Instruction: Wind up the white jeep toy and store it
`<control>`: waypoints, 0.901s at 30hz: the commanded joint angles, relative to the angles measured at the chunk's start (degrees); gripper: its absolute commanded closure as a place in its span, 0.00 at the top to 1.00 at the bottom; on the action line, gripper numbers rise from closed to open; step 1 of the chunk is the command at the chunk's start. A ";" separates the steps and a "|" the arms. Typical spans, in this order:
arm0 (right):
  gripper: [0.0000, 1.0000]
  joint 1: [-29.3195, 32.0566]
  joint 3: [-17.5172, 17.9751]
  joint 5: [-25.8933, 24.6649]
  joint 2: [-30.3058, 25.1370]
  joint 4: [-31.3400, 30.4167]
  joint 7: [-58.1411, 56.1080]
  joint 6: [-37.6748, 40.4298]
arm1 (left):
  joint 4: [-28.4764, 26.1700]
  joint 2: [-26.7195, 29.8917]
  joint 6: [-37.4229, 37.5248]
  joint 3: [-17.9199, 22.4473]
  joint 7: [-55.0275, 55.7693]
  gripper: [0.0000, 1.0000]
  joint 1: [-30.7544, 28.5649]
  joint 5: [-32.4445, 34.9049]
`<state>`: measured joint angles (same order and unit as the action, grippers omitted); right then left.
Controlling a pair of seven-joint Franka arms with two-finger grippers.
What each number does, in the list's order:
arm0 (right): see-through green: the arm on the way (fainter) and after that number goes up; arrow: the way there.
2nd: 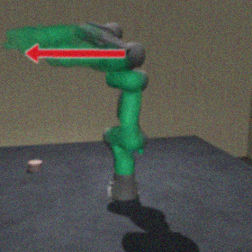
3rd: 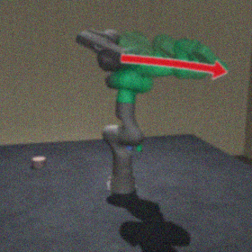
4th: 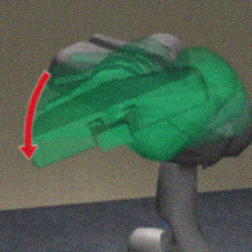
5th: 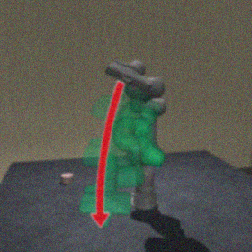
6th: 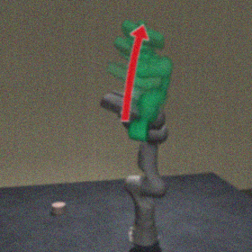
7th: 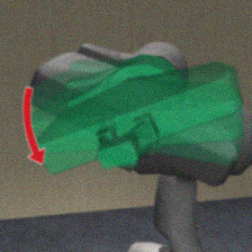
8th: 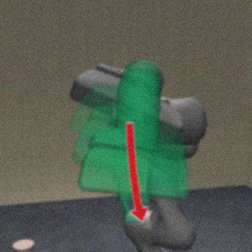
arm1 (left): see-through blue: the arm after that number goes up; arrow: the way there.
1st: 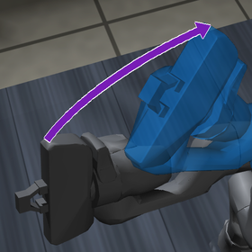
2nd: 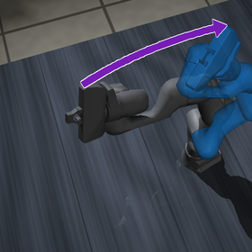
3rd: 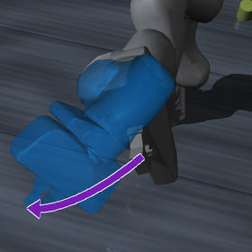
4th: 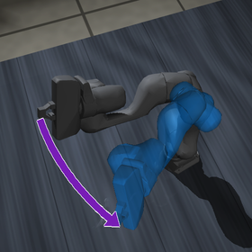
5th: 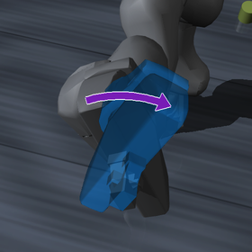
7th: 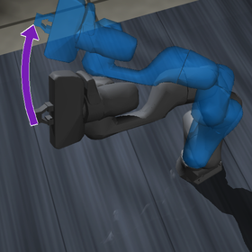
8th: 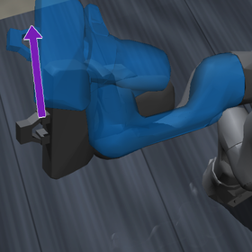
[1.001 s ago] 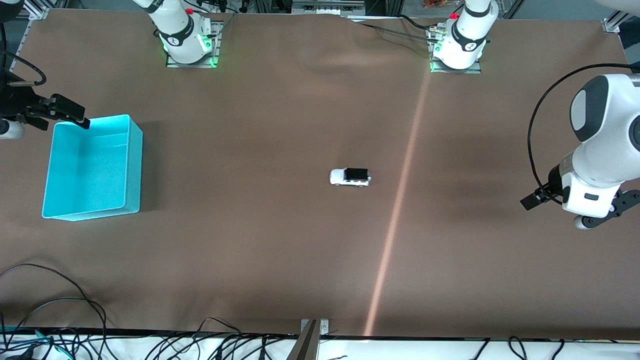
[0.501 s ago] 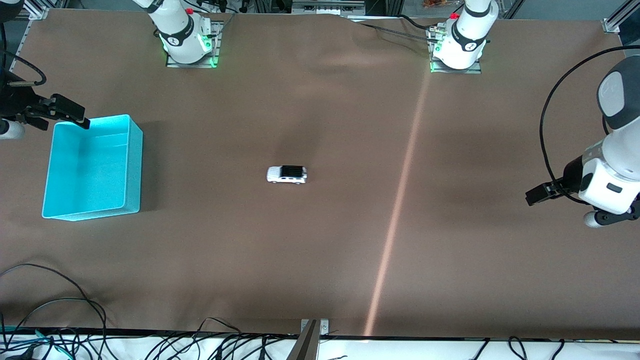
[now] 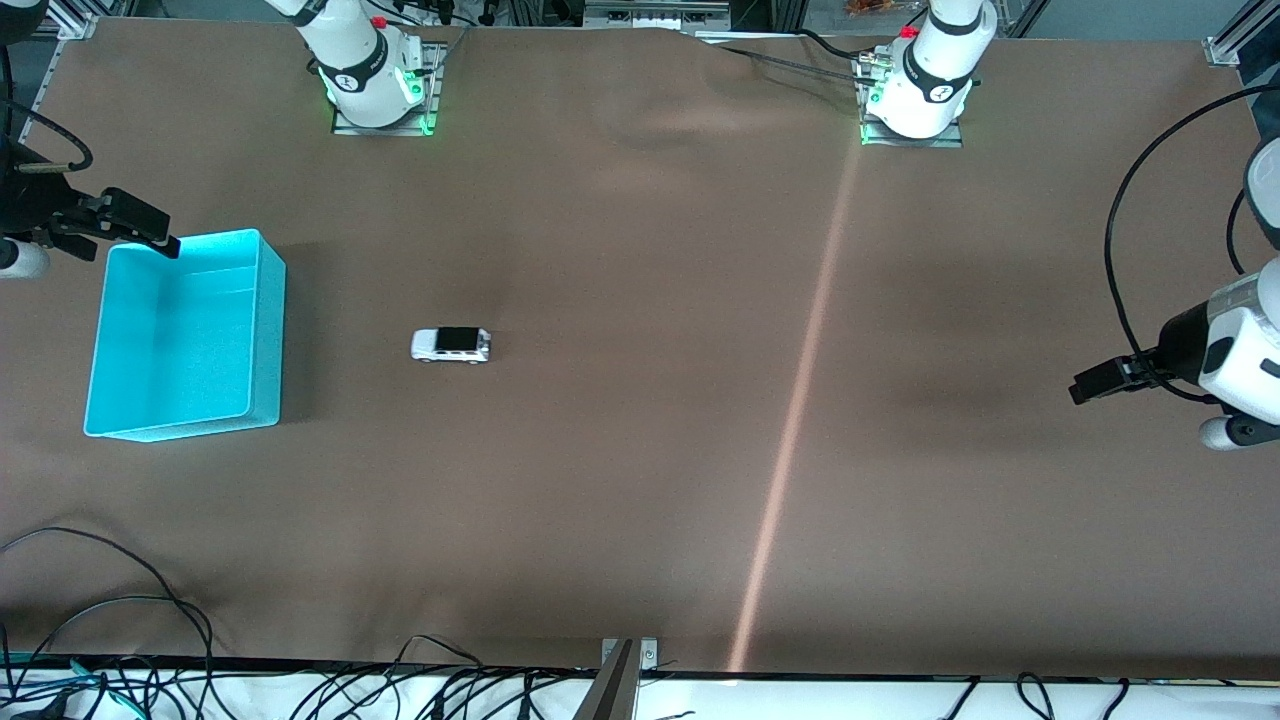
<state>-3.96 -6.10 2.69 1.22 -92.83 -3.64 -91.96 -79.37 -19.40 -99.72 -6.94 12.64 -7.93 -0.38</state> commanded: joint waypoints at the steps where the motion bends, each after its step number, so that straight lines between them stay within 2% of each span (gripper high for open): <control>1: 1.00 0.19 -0.05 0.03 0.54 1.59 -0.67 1.08 | 1.76 0.32 1.81 -0.36 -2.09 1.00 -0.94 -1.82; 4: 1.00 0.19 -0.05 0.03 0.54 1.59 -0.67 0.99 | 0.97 1.64 2.60 -0.45 -1.92 1.00 -0.42 -1.90; 8: 1.00 0.10 -0.05 -0.05 0.54 1.59 -0.67 1.08 | 0.53 3.14 9.44 -1.41 -2.18 1.00 -0.42 -1.38; 10: 1.00 0.19 -0.05 -0.05 0.62 1.59 -0.67 1.08 | 0.09 3.58 10.25 -1.59 -2.18 1.00 -0.42 -1.38; 19: 1.00 0.01 0.04 -0.32 0.54 1.68 -0.67 0.99 | -4.03 6.39 9.64 -2.03 -2.27 1.00 -0.59 -1.46; 27: 1.00 0.27 -0.14 -0.41 1.33 2.30 -0.84 0.99 | -10.01 10.51 5.42 -2.03 -2.27 1.00 -1.21 -2.08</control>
<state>-4.00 -6.06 2.69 1.22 -92.54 -3.64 -91.96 -83.10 -14.04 -91.24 -8.95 11.95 -8.13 -0.64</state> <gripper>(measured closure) 0.000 0.000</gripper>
